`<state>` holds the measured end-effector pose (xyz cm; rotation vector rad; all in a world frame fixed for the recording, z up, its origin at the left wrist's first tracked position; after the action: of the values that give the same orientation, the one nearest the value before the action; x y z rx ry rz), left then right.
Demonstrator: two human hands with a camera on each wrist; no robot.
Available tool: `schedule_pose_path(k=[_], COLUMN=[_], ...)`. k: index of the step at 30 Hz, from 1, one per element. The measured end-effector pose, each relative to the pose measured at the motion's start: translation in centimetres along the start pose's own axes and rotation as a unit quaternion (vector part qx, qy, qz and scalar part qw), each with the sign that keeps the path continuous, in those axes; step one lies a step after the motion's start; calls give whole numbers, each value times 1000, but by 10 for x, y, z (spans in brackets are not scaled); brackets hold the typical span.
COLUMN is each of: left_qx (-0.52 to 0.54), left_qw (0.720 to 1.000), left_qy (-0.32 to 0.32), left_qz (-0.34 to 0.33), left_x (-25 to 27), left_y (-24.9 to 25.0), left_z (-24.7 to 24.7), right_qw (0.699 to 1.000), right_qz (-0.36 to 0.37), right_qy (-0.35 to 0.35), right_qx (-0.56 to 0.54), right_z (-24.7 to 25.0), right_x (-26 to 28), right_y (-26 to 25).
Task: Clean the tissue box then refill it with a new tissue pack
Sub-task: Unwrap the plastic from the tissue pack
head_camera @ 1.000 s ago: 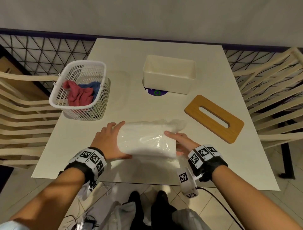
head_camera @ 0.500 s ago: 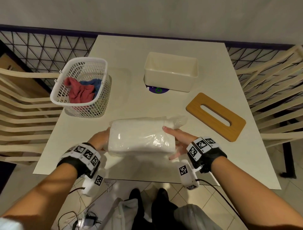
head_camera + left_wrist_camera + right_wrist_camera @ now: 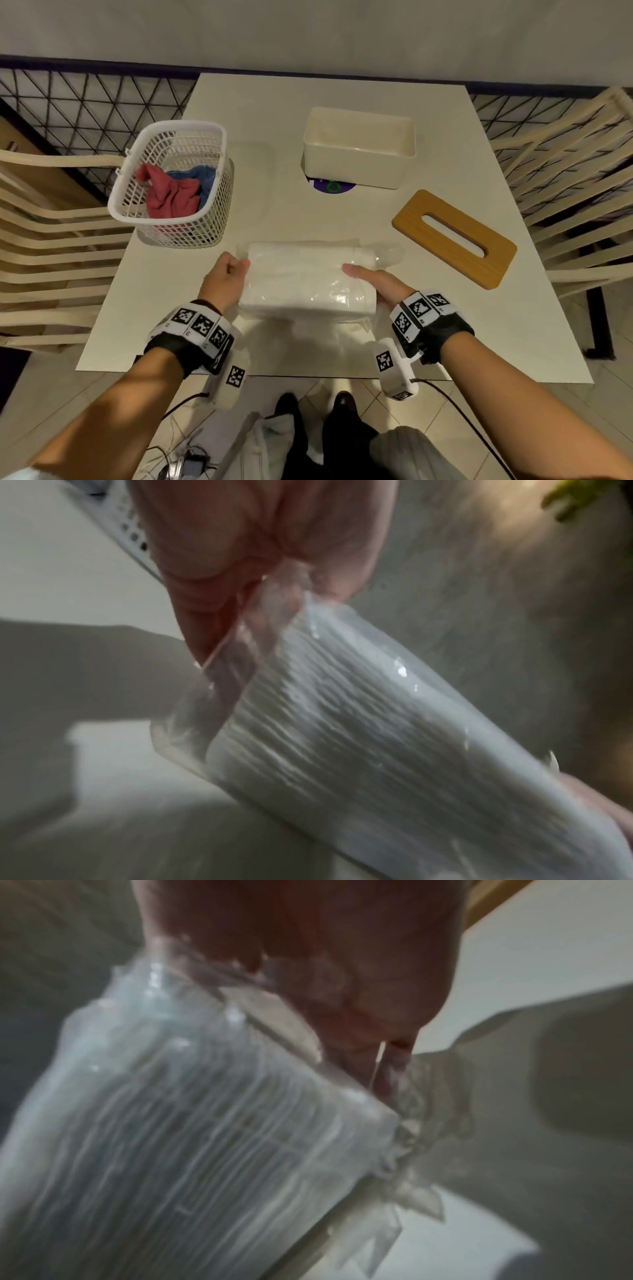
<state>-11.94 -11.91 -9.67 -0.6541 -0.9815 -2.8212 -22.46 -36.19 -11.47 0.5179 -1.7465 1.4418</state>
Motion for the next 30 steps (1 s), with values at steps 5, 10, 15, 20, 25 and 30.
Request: schedule_pose_path(k=[5,10,15,20,25,30], left_qx=[-57,-86,-91,-6,-364,-441], left_qw=[991,984,994,997,850,815], left_qy=[98,123,33,39,41,-92], left_qz=[-66,-96,-48,-67,-379,-365], left_x=[-4,-12,-13,-4,25,39], left_y=[9,11,13,34,74,89], left_z=[15,22,13,13,-8,-53], right_qw=[999,997,998,999,989,980], right_qz=[34,32,-18,28,122,194], right_qy=[23,0,-24,34,75,48], right_qx=[-8,-67,-50,-27,38,15], right_z=[-1,0,4,3,7,25], right_x=[12,19,18,13,18,23], right_y=[-15,-19,-10,-14,-21,-24])
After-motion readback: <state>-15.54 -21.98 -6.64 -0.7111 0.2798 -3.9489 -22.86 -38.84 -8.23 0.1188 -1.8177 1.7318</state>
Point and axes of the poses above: each hand's wrist, its own x-axis away from the middle knuckle, its own z-axis out of the back of the hand, y = z × x, the point moved 2 cm from there along -x, towards the middle knuckle, and after that the axes turned 15 degrees about -x, right-handed, at the moved point
